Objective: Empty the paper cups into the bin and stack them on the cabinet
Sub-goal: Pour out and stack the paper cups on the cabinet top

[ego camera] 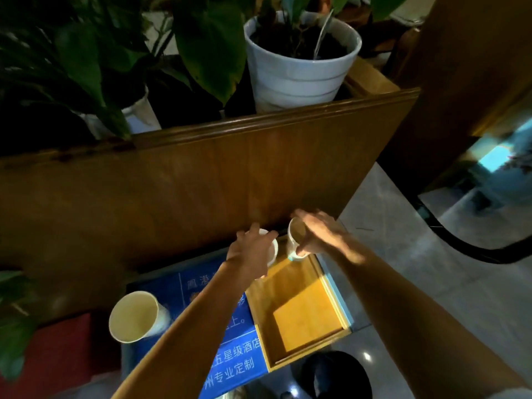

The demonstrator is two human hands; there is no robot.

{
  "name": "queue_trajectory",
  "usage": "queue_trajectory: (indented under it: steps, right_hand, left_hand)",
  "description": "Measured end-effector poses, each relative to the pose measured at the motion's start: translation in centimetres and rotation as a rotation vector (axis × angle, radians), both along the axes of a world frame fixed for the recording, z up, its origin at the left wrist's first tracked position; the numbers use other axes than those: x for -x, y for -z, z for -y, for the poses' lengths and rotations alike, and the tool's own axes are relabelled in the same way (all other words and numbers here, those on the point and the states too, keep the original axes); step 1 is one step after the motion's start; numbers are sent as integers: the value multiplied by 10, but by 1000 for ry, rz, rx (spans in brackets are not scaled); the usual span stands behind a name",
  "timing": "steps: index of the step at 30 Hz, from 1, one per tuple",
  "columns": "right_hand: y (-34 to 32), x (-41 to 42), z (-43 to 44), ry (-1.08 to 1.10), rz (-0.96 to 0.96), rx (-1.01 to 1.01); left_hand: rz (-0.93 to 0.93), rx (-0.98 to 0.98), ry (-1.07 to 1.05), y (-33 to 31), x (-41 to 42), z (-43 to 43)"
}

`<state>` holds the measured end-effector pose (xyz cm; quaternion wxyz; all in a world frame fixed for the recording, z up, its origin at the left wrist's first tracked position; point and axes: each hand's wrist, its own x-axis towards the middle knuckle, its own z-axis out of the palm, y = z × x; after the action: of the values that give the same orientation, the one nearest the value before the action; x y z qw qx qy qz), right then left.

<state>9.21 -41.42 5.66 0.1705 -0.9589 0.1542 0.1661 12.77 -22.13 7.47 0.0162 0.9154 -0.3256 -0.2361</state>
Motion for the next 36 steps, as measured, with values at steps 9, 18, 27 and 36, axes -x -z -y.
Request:
queue_trajectory:
  steps: [9, 18, 27, 36]
  right_hand:
    - [10, -5, 9, 3, -23, -109]
    - [13, 1, 2, 3, 59, -148]
    - [4, 32, 5, -27, 188, -128]
    - [-22, 67, 0, 57, 347, -144]
  left_hand:
    - [37, 18, -95, 14, 2, 5]
    - [49, -53, -116, 18, 5, 19]
    - [26, 121, -358, 11, 35, 9]
    - [152, 408, -427, -36, 72, 2]
